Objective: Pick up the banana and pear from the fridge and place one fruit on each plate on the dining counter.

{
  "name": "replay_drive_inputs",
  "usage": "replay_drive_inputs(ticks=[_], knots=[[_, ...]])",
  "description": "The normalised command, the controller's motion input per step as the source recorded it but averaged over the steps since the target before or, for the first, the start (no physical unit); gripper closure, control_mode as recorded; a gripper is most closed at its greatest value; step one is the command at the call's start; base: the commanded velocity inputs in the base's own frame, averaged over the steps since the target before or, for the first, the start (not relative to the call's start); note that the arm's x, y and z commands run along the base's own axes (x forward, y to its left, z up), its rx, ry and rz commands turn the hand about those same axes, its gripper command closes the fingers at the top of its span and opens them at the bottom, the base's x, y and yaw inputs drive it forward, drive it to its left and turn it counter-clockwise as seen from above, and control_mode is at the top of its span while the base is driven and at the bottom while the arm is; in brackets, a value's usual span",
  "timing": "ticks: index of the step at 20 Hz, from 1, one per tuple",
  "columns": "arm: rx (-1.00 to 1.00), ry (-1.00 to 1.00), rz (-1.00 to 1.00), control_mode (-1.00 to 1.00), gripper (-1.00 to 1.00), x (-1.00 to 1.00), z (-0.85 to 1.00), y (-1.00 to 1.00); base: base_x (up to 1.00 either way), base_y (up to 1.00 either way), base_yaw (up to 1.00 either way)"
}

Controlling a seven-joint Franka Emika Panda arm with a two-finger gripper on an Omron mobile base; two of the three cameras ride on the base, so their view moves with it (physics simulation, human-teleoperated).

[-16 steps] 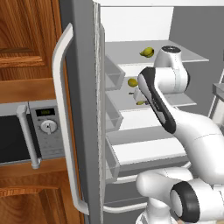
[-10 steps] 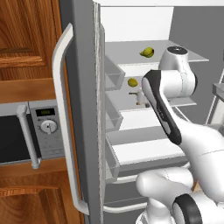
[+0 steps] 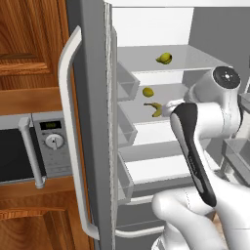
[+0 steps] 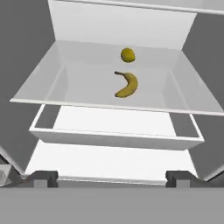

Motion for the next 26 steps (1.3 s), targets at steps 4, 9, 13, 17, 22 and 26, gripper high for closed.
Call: replay_drive_inputs(ticks=[4, 9, 13, 17, 22, 26], knots=[[0.0, -0.14, 0.0, -1.0, -1.0, 0.0, 0.82, -0.28, 0.0, 0.0, 0.0], [-0.01, -0.1, -0.02, -1.0, -1.0, 0.08, 0.64, -0.1, 0.0, 0.0, 0.0], [0.0, -0.13, -0.03, -1.0, -1.0, 0.03, 0.74, -0.24, 0.0, 0.0, 0.0], [0.0, -0.02, -0.01, -1.0, -1.0, 0.15, 0.34, -0.33, 0.0, 0.0, 0.0], [0.0, 0.0, 0.0, -1.0, -1.0, 0.57, 0.03, -0.18, 0.0, 0.0, 0.0], [0.0, 0.0, 0.0, -1.0, -1.0, 0.8, 0.0, -0.16, 0.0, 0.0, 0.0]])
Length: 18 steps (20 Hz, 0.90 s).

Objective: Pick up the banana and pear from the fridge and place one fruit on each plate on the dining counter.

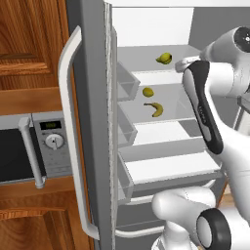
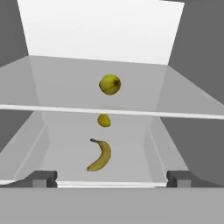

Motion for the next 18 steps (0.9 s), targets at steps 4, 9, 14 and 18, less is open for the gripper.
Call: replay_drive_inputs(ticks=[4, 9, 14, 18], knots=[[0.0, 0.0, 0.0, -1.0, -1.0, 0.82, 0.0, -0.14, 0.0, 0.0, 0.0], [0.0, 0.03, 0.0, -1.0, -1.0, 0.7, 0.0, -0.01, 0.0, 0.0, 0.0], [0.0, 0.01, 0.0, -1.0, -1.0, 0.59, 0.0, 0.0, 0.0, 0.0, 0.0], [0.0, 0.0, 0.01, -1.0, -1.0, 0.45, 0.0, 0.0, 0.0, 0.0, 0.0]])
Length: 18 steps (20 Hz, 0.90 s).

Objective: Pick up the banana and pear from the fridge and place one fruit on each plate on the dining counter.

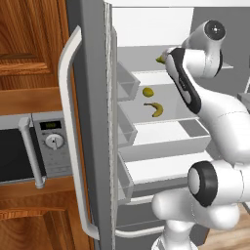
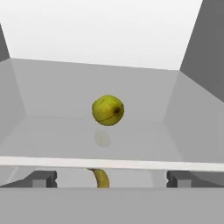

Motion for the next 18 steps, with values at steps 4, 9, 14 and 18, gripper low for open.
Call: replay_drive_inputs(ticks=[4, 9, 14, 18], knots=[[0.0, 0.0, 0.0, -1.0, -1.0, 0.45, -0.05, 0.0, 0.0, 0.0, 0.0], [0.0, 0.0, 0.0, -1.0, -1.0, 0.39, -0.15, 0.0, 0.0, 0.0, 0.0], [0.0, 0.0, 0.0, -1.0, -1.0, 0.41, -0.17, 0.0, 0.0, 0.0, 0.0], [0.0, 0.0, 0.0, -1.0, -1.0, 0.4, -0.11, 0.0, 0.0, 0.0, 0.0]])
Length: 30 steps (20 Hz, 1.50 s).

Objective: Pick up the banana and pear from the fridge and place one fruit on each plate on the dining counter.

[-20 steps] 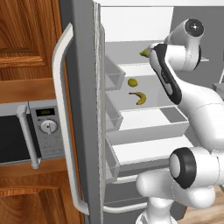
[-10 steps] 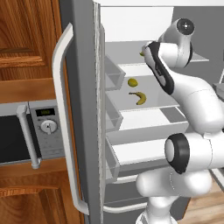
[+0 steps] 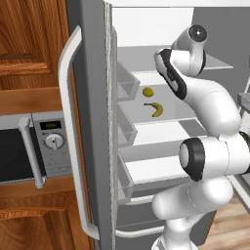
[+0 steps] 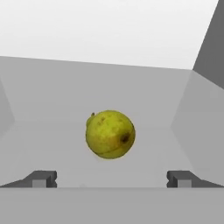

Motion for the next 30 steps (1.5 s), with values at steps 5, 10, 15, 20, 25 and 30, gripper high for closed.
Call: replay_drive_inputs(ticks=[5, 10, 15, 20, 25, 30], knots=[[0.0, 0.01, 0.0, -1.0, -1.0, 0.37, -0.09, 0.0, 0.0, 0.0, 0.0], [0.0, 0.02, 0.02, -1.0, -1.0, 0.37, -0.08, 0.0, 0.0, 0.0, 0.0], [0.0, 0.02, 0.02, -1.0, -1.0, 0.35, -0.08, 0.0, 0.0, 0.0, 0.0], [0.0, 0.0, 0.02, -1.0, -1.0, 0.24, -0.06, 0.0, 0.0, 0.0, 0.0], [0.0, 0.04, 0.01, -1.0, 1.0, 0.0, -0.19, 0.0, 0.0, 0.0, 0.0], [0.0, 0.03, 0.02, -1.0, 1.0, -0.01, -0.24, 0.0, 0.0, 0.0, 0.0]])
